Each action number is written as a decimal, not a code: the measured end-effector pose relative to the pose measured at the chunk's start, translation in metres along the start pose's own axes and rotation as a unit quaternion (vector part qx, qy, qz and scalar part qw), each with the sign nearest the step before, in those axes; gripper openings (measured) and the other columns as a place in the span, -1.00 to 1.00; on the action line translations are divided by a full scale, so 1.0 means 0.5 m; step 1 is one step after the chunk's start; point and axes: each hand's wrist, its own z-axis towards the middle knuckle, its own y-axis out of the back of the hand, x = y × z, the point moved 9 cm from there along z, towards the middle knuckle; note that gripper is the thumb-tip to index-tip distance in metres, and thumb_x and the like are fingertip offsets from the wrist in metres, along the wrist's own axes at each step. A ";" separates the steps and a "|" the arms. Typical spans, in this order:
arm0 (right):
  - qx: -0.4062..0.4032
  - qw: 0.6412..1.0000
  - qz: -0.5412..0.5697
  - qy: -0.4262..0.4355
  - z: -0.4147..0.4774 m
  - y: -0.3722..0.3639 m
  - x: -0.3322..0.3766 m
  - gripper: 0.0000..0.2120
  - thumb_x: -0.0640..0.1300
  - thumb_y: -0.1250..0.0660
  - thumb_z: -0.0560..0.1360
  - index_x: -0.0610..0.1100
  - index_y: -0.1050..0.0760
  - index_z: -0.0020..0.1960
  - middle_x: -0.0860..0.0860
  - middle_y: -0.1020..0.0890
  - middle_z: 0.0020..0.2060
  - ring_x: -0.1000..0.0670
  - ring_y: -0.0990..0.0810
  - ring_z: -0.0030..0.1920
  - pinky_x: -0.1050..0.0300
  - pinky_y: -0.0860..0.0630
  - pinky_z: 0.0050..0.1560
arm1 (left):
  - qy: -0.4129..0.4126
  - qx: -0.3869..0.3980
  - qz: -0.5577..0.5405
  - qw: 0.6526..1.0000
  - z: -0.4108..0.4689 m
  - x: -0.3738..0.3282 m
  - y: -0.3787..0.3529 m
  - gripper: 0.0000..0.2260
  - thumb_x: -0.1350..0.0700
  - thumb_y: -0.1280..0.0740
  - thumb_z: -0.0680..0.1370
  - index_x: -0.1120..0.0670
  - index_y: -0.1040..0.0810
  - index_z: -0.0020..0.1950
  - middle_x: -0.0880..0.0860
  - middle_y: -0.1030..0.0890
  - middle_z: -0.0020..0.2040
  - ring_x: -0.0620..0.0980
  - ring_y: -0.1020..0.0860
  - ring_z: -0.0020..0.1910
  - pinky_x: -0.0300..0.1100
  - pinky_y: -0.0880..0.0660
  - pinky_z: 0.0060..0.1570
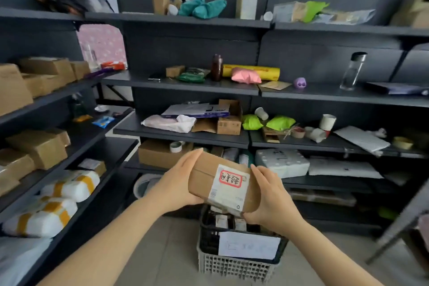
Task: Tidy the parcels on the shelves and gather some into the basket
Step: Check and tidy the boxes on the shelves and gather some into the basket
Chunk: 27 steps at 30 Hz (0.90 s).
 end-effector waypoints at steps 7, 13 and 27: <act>-0.095 0.940 0.181 -0.272 -0.001 -0.007 -0.251 0.01 0.26 -0.54 0.09 -0.05 -0.21 0.41 0.02 -0.39 0.23 -0.01 -0.36 0.24 -0.01 -0.45 0.24 | 0.091 0.029 -0.230 0.968 0.176 -0.031 -0.199 -0.34 -0.06 -0.34 0.52 -0.05 -0.08 0.53 -0.05 -0.22 0.49 0.01 -0.37 0.36 -0.09 -0.37 0.29; -0.111 0.917 0.158 -0.349 0.084 -0.061 -0.370 0.10 0.22 -0.52 0.20 -0.11 -0.02 0.52 -0.05 -0.20 0.36 -0.08 -0.18 0.38 0.00 -0.32 0.35 | 0.112 0.130 -0.382 0.908 0.346 -0.045 -0.361 -0.36 -0.06 -0.37 0.49 -0.14 -0.13 0.49 -0.23 -0.39 0.30 -0.15 -0.44 0.24 -0.16 -0.42 0.23; 0.031 0.798 0.443 -0.408 0.381 -0.280 -0.595 -0.34 -0.32 -0.41 0.42 0.00 -0.22 0.40 0.09 -0.58 0.11 0.14 -0.58 0.07 0.25 -0.55 -0.06 | 0.108 0.188 -0.244 0.945 0.731 0.129 -0.576 0.03 -0.11 -0.61 0.09 -0.13 -0.11 0.43 -0.13 -0.20 0.27 -0.21 -0.22 0.25 -0.17 -0.31 0.29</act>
